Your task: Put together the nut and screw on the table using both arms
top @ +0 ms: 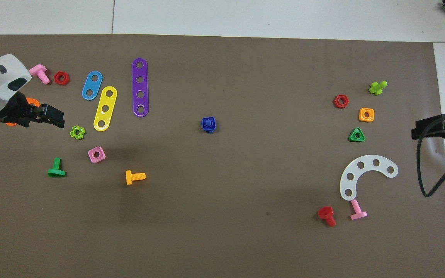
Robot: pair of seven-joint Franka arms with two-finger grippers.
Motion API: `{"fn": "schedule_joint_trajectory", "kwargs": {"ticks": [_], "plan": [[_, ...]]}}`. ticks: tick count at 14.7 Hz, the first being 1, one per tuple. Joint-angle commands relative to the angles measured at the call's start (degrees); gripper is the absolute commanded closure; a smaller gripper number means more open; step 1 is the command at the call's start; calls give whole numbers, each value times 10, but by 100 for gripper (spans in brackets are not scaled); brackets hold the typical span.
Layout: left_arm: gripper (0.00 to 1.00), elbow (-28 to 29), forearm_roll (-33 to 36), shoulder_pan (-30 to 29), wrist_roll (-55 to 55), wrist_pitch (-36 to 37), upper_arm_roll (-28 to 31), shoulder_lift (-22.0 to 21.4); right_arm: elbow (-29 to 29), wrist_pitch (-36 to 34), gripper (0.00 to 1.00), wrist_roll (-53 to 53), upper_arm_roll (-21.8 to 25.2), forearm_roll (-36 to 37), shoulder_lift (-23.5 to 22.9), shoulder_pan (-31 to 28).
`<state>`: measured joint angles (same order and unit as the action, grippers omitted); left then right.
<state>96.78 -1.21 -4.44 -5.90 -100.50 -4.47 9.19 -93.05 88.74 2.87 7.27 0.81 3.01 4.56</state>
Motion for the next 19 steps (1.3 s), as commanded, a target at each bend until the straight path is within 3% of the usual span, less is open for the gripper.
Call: {"fn": "schedule_joint_trajectory", "kwargs": {"ticks": [1, 5, 19], "plan": [[0, 24, 6, 0, 3, 7, -4, -65, -14, 11, 0, 12, -2, -10, 10, -3], [0, -10, 8, -4, 3, 35, -1, -96, -14, 11, 0, 12, -2, -10, 10, -3], [0, -41, 22, 0, -2, 36, -5, -98, -15, 10, 0, 11, -2, -10, 11, -4]]}}
